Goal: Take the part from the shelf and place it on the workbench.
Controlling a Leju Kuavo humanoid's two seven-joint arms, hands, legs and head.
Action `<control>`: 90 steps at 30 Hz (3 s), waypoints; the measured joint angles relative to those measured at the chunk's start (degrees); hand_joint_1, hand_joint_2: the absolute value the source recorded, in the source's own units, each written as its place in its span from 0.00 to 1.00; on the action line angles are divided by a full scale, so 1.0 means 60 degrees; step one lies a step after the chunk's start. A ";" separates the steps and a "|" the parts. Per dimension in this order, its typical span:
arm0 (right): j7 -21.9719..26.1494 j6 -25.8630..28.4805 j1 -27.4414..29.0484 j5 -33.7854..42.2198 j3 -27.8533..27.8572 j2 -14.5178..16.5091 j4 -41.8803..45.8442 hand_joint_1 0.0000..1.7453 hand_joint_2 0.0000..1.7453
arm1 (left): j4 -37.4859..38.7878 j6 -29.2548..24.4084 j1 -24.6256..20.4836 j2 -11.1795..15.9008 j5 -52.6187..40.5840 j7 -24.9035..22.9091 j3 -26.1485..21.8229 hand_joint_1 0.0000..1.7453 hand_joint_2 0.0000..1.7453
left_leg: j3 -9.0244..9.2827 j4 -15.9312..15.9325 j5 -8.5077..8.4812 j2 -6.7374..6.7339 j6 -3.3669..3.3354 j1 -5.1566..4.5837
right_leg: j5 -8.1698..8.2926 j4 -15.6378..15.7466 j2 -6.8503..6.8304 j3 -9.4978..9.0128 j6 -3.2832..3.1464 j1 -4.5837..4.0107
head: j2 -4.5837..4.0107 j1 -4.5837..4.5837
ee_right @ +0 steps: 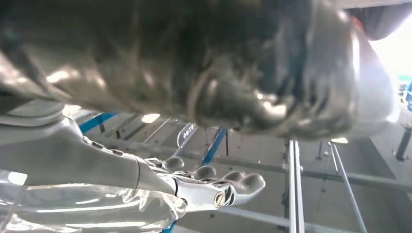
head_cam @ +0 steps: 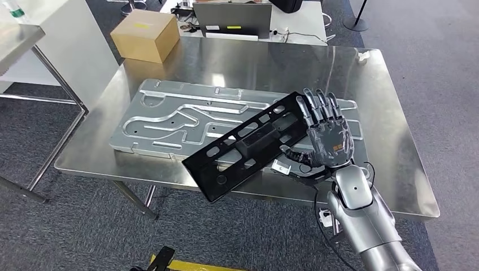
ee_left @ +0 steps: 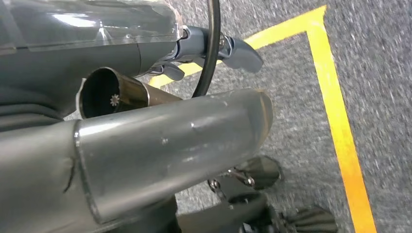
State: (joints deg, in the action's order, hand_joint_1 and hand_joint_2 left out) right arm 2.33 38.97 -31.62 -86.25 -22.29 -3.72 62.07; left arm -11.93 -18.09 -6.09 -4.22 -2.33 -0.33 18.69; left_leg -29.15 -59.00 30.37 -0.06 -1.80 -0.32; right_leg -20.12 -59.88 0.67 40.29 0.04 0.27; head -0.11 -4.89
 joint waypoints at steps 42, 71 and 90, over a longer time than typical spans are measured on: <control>-0.1730 -0.3494 0.1994 0.6776 0.1696 0.0647 -0.6078 0.00 0.00 | 0.0000 -0.0099 0.0174 -0.0089 0.0120 -0.0096 -0.0412 0.00 0.00 | -0.1344 0.0129 -0.1299 0.0054 -0.0354 -0.0089 | -0.1479 -0.1258 -0.0144 -0.0962 0.0018 -0.0075 | 0.0000 0.0042; -0.2247 -0.4678 0.3614 0.8729 0.5271 0.1152 -0.8256 0.00 1.00 | 0.0018 -0.0119 0.0054 0.0087 0.0001 -0.0196 -0.0453 0.00 0.00 | -0.0865 0.0235 -0.0910 -0.0042 -0.0220 0.0103 | -0.1923 -0.2225 -0.0147 -0.0321 0.0356 0.0146 | 0.0000 0.0045; -0.2310 -0.4498 0.3767 0.8727 0.5352 0.1240 -0.8343 0.00 1.00 | 0.0033 -0.0154 0.0090 0.0104 0.0002 -0.0174 -0.0520 0.00 0.00 | 0.0458 -0.0201 0.0125 -0.0022 0.0162 0.0084 | -0.0469 0.0186 -0.0231 -0.0483 -0.0029 -0.0004 | 0.0000 0.0066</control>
State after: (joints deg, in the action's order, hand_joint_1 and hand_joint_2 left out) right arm -11.53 11.98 -9.02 -33.88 9.82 3.73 12.01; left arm -11.74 -19.01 -5.55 -3.60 -2.32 -1.37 15.57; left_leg -26.40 -60.21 31.13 -0.20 -0.83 0.18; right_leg -22.94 -58.76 -0.72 37.40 -0.13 0.25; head -0.11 -4.49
